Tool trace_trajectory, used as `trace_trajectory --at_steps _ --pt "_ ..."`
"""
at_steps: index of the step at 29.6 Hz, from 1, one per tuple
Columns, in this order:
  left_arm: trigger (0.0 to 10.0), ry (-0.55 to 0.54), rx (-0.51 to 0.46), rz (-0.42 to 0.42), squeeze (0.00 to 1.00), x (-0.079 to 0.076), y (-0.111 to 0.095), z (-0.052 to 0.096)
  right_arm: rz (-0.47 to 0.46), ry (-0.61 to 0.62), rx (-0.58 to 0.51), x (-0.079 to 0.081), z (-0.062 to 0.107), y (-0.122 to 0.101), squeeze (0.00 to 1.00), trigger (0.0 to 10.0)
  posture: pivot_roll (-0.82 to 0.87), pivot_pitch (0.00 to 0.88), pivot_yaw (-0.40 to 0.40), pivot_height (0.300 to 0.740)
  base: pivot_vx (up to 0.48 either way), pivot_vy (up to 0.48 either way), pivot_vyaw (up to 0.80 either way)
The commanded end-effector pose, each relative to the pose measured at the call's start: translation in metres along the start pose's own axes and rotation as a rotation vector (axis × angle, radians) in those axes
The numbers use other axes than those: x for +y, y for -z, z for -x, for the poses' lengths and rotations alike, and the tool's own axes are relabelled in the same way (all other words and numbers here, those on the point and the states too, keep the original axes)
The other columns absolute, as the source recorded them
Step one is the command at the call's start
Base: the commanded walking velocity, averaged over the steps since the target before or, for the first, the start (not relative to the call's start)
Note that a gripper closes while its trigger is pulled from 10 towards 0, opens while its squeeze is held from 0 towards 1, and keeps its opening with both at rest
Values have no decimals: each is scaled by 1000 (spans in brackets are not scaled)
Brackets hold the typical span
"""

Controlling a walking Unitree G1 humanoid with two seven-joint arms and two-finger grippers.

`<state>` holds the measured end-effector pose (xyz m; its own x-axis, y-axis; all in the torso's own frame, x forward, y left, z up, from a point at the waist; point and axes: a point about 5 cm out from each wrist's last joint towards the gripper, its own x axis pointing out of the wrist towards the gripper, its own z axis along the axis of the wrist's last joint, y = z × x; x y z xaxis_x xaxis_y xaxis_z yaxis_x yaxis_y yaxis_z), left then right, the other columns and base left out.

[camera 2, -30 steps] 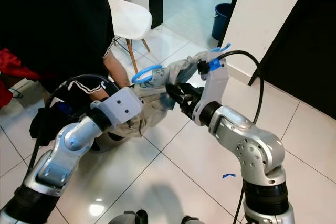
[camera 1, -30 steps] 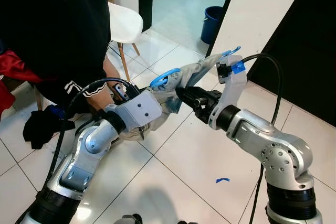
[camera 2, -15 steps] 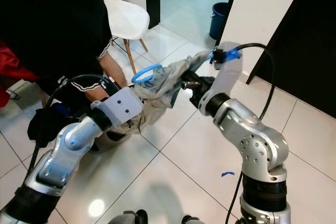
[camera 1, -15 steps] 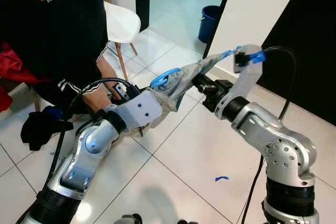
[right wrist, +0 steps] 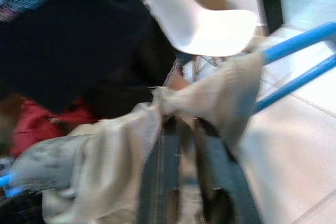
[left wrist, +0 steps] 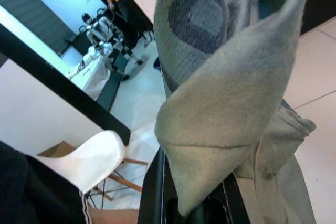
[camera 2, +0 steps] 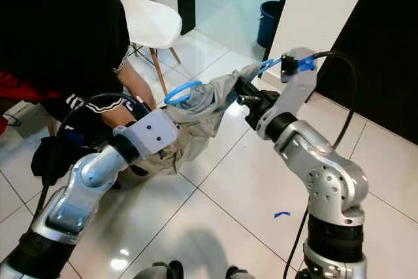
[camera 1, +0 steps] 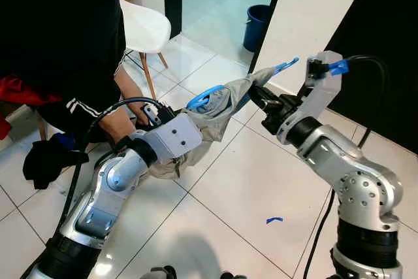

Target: Hang hanger

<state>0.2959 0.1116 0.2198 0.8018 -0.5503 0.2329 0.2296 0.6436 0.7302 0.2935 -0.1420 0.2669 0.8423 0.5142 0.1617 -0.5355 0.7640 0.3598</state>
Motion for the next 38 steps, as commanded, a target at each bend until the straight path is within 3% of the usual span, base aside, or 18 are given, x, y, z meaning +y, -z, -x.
trace_trajectory --at_steps 1,2,4,9,19,20,30,37,38 --pt "10000 4 -3 -1 0 -3 0 1 -8 -61 -20 4 7 -5 1000 10000 56 189 -56 740 0 0 0" --pt "10000 4 -3 -1 0 -3 0 1 -8 -61 -20 4 7 -5 1000 10000 56 189 -56 740 0 0 0" --pt "10000 5 -1 -2 0 -3 1 2 20 -187 -4 14 17 -8 1000 10000 53 188 -57 740 0 0 0" --pt "10000 3 -2 -4 0 -3 0 2 67 -273 55 23 24 -5 1000 10000 54 188 -59 740 0 0 0" --pt "10000 3 -6 -3 0 -4 -2 2 109 -260 120 26 20 5 1000 10000 54 190 -60 740 0 0 0" --pt "10000 1 -7 -2 0 -4 -2 2 108 -221 142 22 17 10 0 10000 55 188 -65 740 0 0 0" --pt "10000 -4 -7 0 0 -4 -2 1 71 -134 173 10 11 14 0 10000 50 192 -69 740 0 0 0" --pt "10000 -1 -10 3 0 -5 -3 0 37 -98 135 7 8 12 0 10000 48 193 -68 740 0 0 0" --pt "10000 0 -11 4 0 -5 -3 0 29 -83 120 6 6 10 0 3137 46 194 -67 740 0 0 0"
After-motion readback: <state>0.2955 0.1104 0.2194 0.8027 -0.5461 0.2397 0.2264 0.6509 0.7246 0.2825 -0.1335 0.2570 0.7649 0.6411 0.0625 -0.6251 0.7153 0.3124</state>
